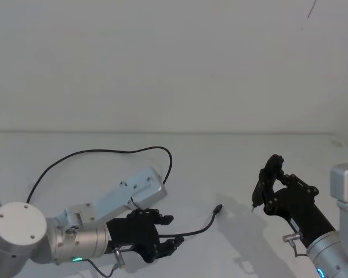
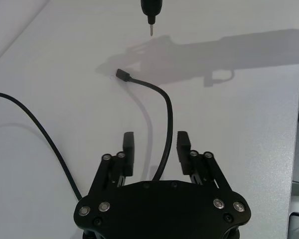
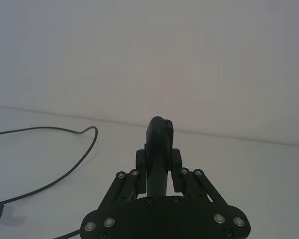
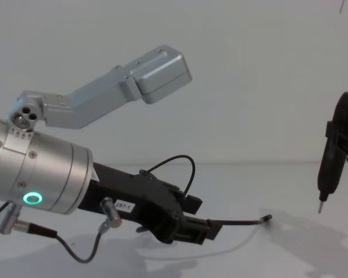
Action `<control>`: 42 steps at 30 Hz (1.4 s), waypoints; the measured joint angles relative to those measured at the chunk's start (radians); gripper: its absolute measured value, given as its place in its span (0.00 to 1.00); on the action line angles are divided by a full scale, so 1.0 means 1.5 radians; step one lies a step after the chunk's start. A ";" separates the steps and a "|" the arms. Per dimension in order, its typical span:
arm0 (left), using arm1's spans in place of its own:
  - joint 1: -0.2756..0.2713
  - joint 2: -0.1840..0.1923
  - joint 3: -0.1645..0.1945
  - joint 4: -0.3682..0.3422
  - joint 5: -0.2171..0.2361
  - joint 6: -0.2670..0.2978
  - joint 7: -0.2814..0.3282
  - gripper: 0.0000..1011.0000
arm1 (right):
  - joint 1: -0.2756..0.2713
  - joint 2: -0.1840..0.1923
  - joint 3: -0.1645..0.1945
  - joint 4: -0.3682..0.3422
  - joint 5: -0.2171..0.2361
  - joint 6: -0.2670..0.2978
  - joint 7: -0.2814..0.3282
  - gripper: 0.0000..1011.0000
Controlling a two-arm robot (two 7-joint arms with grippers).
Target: Pick up the data cable with the one hand.
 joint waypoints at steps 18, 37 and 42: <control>0.004 0.003 -0.004 -0.005 -0.002 -0.005 0.002 0.04 | 0.000 0.000 0.000 0.000 0.000 0.000 0.000 0.28; 0.011 0.015 -0.006 -0.018 0.002 -0.022 0.002 0.04 | -0.001 0.002 0.005 -0.002 0.001 0.000 0.003 0.28; 0.025 0.039 -0.011 -0.038 0.009 -0.055 -0.004 0.04 | -0.004 0.011 0.017 -0.011 0.013 0.003 0.017 0.28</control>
